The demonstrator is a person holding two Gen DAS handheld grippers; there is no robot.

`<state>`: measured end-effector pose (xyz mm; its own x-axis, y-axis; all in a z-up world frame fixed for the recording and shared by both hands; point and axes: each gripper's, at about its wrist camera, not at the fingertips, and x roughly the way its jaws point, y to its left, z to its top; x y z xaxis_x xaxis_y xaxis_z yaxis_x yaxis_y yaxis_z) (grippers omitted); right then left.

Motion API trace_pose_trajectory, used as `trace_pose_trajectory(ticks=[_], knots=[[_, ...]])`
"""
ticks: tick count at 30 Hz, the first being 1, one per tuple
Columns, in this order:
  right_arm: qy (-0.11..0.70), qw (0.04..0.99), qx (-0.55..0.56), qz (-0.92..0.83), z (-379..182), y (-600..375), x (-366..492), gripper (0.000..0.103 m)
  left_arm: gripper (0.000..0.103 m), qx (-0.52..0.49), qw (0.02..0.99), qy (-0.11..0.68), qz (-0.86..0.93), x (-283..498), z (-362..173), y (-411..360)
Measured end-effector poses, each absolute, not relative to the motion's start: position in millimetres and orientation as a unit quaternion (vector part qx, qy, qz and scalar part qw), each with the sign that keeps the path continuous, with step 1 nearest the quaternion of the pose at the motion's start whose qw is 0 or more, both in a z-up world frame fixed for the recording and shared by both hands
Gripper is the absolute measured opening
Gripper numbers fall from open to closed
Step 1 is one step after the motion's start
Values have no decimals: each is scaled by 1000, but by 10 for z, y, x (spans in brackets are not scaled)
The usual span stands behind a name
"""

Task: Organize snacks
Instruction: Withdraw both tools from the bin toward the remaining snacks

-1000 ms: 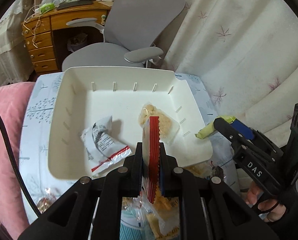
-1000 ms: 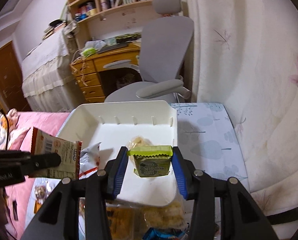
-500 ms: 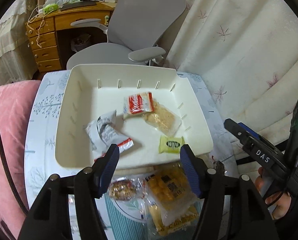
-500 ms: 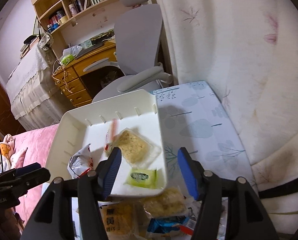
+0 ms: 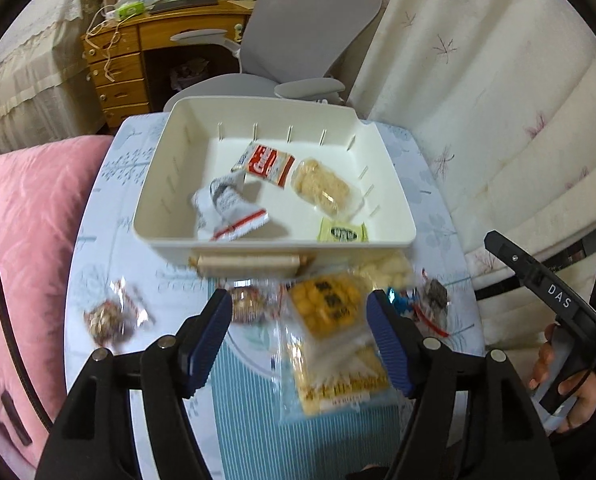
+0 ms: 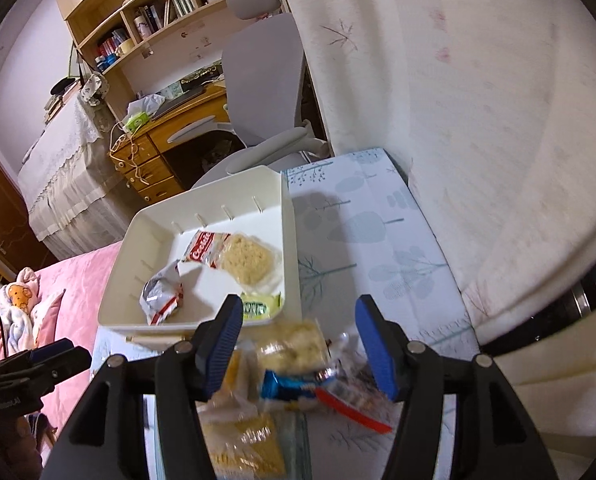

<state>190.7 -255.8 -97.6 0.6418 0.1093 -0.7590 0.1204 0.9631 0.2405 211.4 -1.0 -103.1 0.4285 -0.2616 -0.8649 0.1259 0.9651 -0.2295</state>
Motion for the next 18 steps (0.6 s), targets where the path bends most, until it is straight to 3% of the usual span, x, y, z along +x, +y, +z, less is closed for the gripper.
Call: trace_pose_trajectory(ticks=[18], knots=[[453,882,115,56,-1164,-2913,1241,59,75,-78,831,548,-63,1201,-1127,-417]])
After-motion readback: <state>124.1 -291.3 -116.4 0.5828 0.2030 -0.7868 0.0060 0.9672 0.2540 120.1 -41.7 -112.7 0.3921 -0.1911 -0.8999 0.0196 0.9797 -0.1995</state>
